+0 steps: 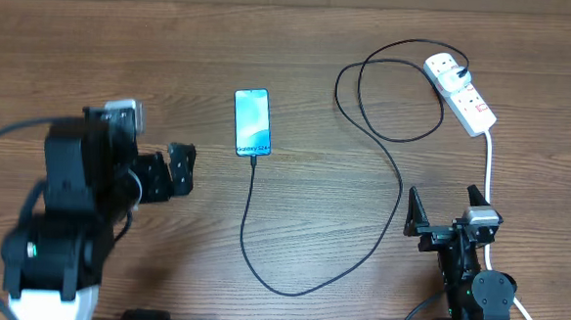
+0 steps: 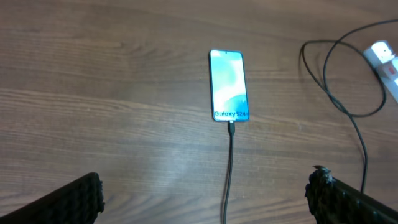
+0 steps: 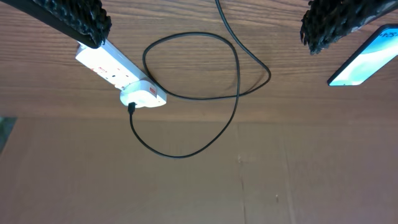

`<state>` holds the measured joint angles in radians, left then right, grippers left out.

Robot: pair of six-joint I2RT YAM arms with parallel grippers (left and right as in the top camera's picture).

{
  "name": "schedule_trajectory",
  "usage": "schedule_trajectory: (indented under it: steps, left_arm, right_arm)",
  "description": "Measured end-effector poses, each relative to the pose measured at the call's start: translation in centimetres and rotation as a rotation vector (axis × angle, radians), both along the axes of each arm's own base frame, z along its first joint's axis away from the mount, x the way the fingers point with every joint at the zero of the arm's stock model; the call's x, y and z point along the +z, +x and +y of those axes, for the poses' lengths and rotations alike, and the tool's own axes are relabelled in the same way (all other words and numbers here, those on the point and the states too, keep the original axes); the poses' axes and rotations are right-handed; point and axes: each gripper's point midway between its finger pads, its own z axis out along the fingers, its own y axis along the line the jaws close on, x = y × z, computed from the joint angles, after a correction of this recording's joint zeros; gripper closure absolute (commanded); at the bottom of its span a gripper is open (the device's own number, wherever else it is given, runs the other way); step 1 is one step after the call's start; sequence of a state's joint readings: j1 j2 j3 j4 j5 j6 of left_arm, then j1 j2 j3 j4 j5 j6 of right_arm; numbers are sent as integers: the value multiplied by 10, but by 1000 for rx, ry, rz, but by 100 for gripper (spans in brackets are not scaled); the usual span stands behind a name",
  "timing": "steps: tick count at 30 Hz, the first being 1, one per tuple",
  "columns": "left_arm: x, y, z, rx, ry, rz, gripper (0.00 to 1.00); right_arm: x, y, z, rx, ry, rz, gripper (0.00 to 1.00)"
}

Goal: Plug charger to phone and switch on socket

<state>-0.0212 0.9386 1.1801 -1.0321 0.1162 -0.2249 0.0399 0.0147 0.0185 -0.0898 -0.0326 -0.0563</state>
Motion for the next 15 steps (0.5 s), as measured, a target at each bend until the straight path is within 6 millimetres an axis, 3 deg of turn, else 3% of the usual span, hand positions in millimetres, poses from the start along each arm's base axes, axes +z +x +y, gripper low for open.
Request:
schedule_trajectory:
  steps: [7, 15]
  left_arm:
    - [-12, -19, 2, -13, 20, -160, 0]
    - [-44, -35, 3, -21, 30, -217, 1]
  right_arm:
    - [0, 0, 0, 0, 0, 0, 0]
    - [0, 0, 0, 0, 0, 0, 0]
